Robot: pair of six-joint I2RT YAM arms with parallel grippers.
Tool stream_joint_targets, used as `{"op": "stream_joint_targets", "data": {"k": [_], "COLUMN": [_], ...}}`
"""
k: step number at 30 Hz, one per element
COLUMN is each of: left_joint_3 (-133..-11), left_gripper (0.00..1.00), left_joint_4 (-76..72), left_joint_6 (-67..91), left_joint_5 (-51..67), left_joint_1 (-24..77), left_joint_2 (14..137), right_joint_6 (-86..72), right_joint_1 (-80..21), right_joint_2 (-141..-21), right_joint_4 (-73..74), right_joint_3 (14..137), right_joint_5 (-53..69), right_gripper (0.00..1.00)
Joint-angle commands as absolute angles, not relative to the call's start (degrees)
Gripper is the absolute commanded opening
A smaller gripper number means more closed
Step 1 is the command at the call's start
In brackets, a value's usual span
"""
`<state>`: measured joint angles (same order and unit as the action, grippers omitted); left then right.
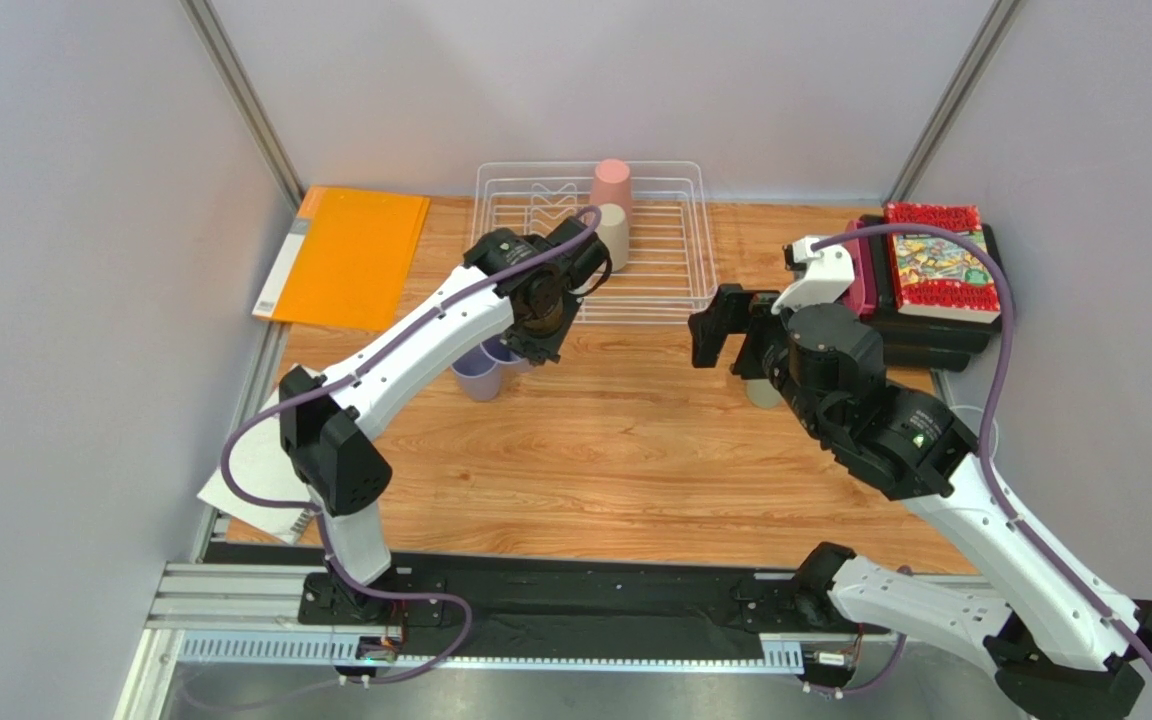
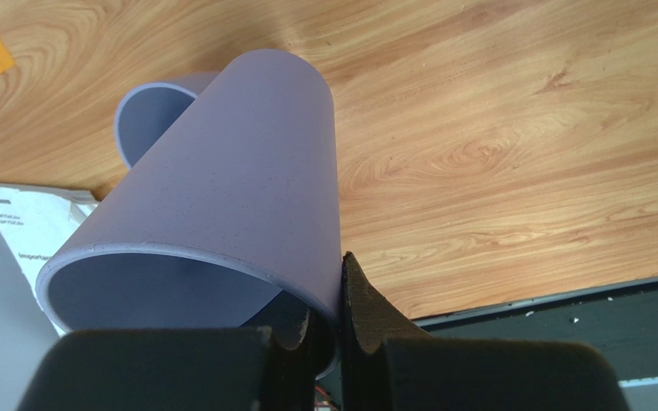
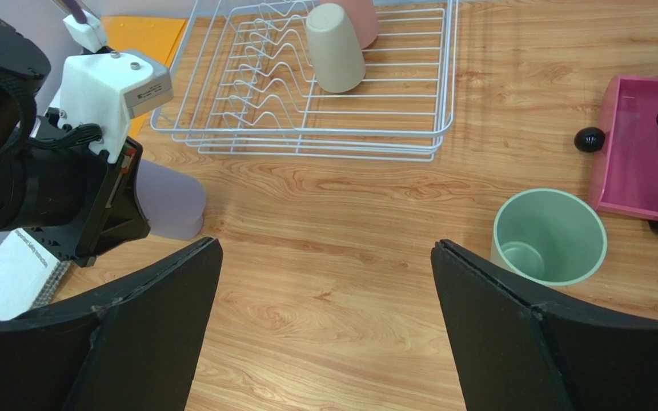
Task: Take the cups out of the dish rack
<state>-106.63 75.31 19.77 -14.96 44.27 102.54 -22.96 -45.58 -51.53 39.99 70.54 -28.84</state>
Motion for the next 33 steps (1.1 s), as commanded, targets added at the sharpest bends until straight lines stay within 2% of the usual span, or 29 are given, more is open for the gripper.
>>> {"op": "stream_joint_targets", "data": {"k": [1, 11, 21, 33], "left_joint_3": [-109.6, -116.1, -108.82, -108.28], "left_gripper": [0.0, 0.0, 0.0, 0.0], "left_joint_4": [74.8, 75.32, 71.99, 71.37], "left_joint_6": [16.44, 13.45, 13.54, 13.18], "left_joint_5": [-11.0, -7.56, -5.89, -3.96], "left_joint_1": [44.56, 44.3, 40.08, 39.64], "left_joint_2": [105.11, 114.87, 115.66, 117.33], "right_joint_6": [-22.06, -21.27, -20.3, -20.92], "right_joint_1": [-45.7, -45.79, -45.62, -45.7], "right_joint_2": [-50.89, -51.33, -51.33, -51.68], "right_joint_4": [37.36, 35.69, 34.19, 32.96], "right_joint_3": [69.08, 67.06, 65.92, 64.42], "right_joint_5": [-27.86, -28.3, -29.0, -28.39], "right_gripper": [1.0, 1.0, 1.0, 1.0]}}
